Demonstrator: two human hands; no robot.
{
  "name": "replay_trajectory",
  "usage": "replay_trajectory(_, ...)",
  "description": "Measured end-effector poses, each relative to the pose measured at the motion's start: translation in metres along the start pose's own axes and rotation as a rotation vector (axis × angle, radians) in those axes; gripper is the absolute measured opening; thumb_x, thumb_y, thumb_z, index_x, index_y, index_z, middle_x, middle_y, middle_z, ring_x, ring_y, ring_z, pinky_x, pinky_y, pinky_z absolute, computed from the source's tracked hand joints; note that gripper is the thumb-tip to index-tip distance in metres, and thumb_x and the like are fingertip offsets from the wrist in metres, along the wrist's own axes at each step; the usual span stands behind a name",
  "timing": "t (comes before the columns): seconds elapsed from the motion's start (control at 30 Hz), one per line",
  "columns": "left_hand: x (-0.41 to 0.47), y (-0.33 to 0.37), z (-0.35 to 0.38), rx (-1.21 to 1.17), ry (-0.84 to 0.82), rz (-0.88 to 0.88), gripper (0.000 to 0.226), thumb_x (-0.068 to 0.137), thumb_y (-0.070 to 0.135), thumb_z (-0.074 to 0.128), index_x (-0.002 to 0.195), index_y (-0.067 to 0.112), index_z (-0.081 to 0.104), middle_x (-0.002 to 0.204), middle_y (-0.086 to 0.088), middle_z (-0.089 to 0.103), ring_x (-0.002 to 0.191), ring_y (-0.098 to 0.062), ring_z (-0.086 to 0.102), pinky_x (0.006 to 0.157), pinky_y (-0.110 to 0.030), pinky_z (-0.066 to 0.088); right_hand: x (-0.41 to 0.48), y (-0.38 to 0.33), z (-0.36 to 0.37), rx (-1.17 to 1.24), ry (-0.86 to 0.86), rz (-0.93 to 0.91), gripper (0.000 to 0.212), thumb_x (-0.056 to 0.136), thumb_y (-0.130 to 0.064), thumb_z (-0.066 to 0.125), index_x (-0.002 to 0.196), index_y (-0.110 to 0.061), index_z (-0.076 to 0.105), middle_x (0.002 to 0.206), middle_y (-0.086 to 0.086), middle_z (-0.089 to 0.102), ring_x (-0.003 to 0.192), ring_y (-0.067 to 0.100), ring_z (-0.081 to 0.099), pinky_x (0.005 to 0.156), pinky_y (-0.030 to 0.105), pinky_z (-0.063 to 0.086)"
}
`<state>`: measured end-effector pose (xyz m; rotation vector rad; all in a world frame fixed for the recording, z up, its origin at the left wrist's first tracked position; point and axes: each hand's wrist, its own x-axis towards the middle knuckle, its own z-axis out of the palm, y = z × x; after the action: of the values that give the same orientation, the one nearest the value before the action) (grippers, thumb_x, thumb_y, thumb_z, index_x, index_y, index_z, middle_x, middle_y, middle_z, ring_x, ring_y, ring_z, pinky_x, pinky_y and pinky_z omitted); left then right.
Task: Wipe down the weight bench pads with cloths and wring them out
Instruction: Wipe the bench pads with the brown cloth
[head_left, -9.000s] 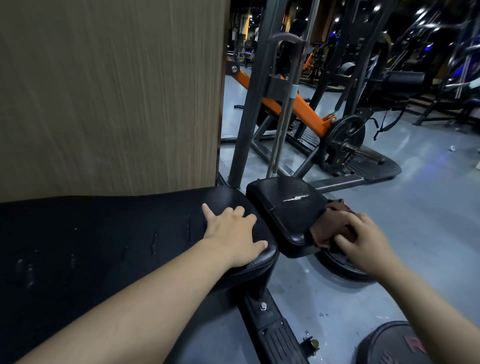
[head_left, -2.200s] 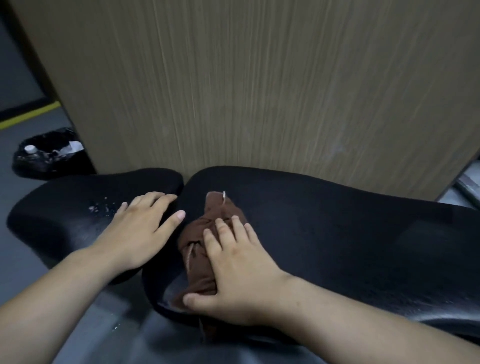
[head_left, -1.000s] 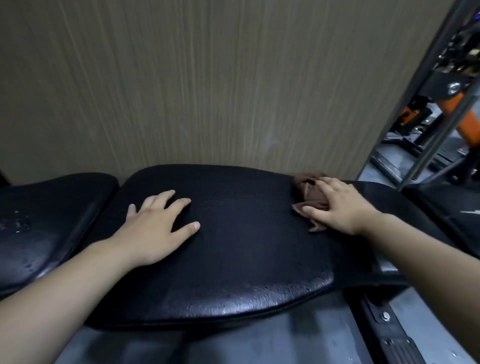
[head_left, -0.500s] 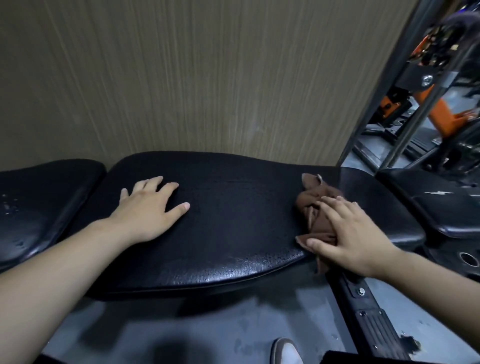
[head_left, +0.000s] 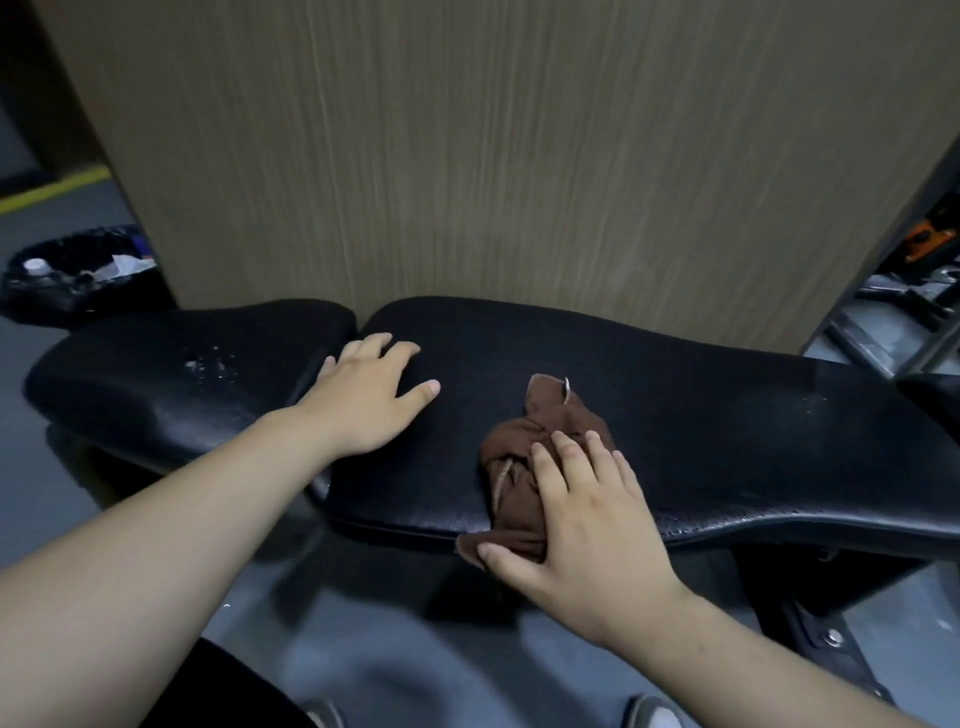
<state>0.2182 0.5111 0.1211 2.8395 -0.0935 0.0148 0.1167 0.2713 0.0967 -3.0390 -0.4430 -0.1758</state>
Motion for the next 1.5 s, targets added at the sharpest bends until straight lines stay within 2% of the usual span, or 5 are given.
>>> replay_trajectory(0.5, -0.02, -0.058, -0.023, 0.093, 0.062, -0.135, 0.065, 0.094, 0.065, 0.031, 0.15, 0.031, 0.032, 0.161, -0.001, 0.023, 0.148, -0.024, 0.016, 0.117, -0.058, 0.017, 0.133, -0.085, 0.003, 0.056, -0.227, -0.178, 0.11, 0.079, -0.085, 0.034, 0.157, -0.012, 0.007, 0.164, 0.019, 0.003, 0.149, 0.043, -0.007, 0.12, 0.056, -0.001)
replay_trajectory(0.83, 0.005, -0.056, -0.023, 0.061, 0.08, -0.139, 0.066, 0.093, 0.065, 0.029, 0.151, 0.033, 0.028, 0.162, 0.002, 0.021, 0.149, -0.018, 0.012, 0.12, -0.053, 0.016, 0.261, -0.088, 0.019, 0.052, -0.204, -0.284, 0.101, 0.083, -0.08, 0.039, 0.157, -0.016, 0.015, 0.164, 0.012, 0.012, 0.15, 0.037, 0.002, 0.122, 0.051, 0.005)
replay_trajectory(1.0, 0.019, -0.05, -0.021, 0.086, 0.068, -0.138, 0.074, 0.088, 0.07, 0.019, 0.153, 0.034, 0.023, 0.162, 0.005, 0.017, 0.149, -0.015, 0.009, 0.121, -0.05, 0.014, 0.302, -0.087, 0.023, 0.059, -0.146, -0.325, 0.092, 0.078, -0.081, 0.043, 0.144, -0.017, 0.04, 0.147, 0.009, 0.039, 0.136, 0.033, 0.03, 0.114, 0.049, 0.025)
replay_trajectory(1.17, 0.028, -0.035, -0.016, 0.087, 0.061, -0.091, 0.092, 0.072, 0.078, -0.002, 0.152, 0.037, 0.021, 0.162, 0.007, 0.016, 0.149, -0.014, 0.007, 0.121, -0.049, 0.012, 0.319, -0.056, 0.019, 0.06, -0.163, -0.27, 0.097, 0.076, -0.084, 0.042, 0.148, -0.019, 0.036, 0.147, 0.008, 0.04, 0.134, 0.032, 0.036, 0.109, 0.049, 0.034)
replay_trajectory(1.5, 0.042, 0.027, 0.001, 0.089, -0.034, 0.033, 0.068, 0.094, 0.067, 0.023, 0.154, 0.036, 0.017, 0.163, 0.006, 0.012, 0.15, -0.014, 0.006, 0.122, -0.049, 0.011, 0.287, 0.057, 0.013, 0.067, -0.119, -0.151, 0.094, 0.078, -0.081, 0.044, 0.15, -0.023, 0.031, 0.148, 0.003, 0.039, 0.136, 0.027, 0.035, 0.108, 0.048, 0.034)
